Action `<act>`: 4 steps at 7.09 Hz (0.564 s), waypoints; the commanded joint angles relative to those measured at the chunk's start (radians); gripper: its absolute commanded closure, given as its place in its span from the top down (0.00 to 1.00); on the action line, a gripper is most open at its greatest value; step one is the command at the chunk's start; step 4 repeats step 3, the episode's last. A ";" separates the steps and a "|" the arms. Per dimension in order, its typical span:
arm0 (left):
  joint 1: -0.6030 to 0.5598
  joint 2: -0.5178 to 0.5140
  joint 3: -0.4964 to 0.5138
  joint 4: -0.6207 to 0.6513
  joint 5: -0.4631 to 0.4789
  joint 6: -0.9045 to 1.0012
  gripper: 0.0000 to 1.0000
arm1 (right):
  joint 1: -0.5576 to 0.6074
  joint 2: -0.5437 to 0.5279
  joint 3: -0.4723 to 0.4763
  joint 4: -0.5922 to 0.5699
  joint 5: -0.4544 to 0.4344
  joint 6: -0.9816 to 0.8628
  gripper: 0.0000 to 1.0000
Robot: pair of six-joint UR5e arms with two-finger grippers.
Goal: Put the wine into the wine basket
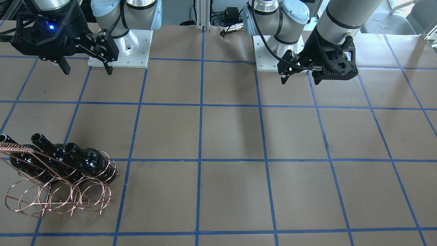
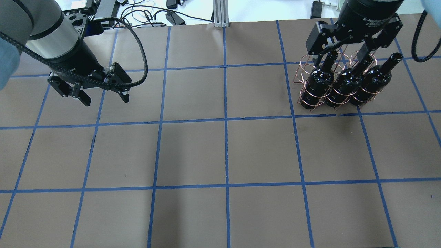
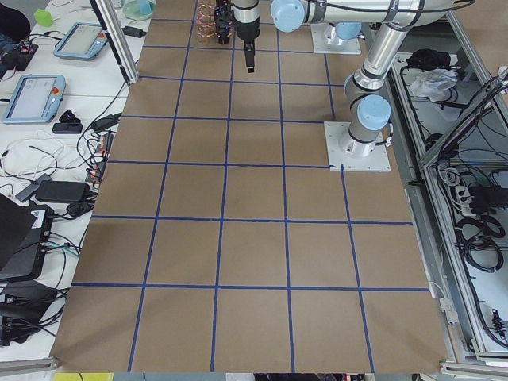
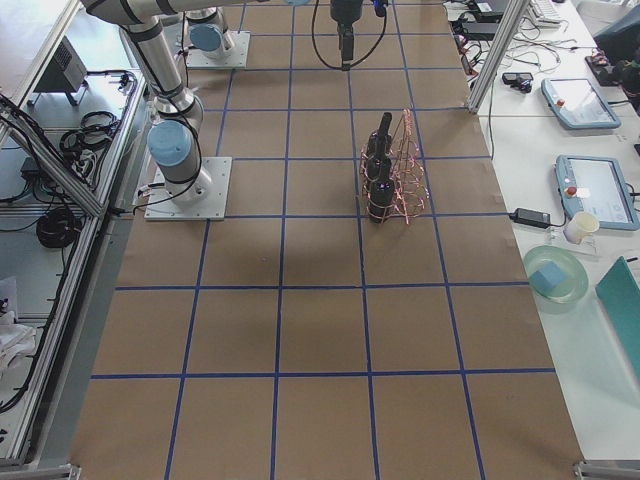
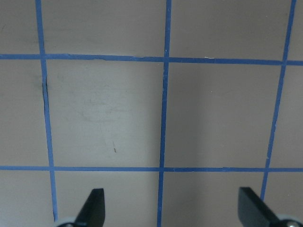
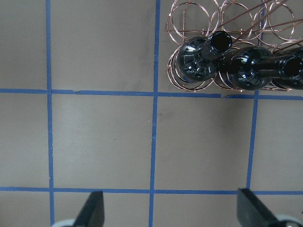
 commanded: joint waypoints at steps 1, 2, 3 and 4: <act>0.000 0.003 0.001 0.000 0.001 0.003 1.00 | 0.000 0.000 0.000 -0.001 0.000 0.000 1.00; 0.000 0.001 0.000 0.001 0.001 0.003 1.00 | 0.000 -0.001 0.000 -0.004 0.000 0.000 1.00; 0.001 0.001 0.000 0.001 0.001 0.003 1.00 | 0.000 0.000 0.000 -0.001 0.000 0.000 1.00; 0.001 0.001 0.000 0.001 0.001 0.003 1.00 | 0.000 0.000 0.000 -0.001 0.000 0.000 1.00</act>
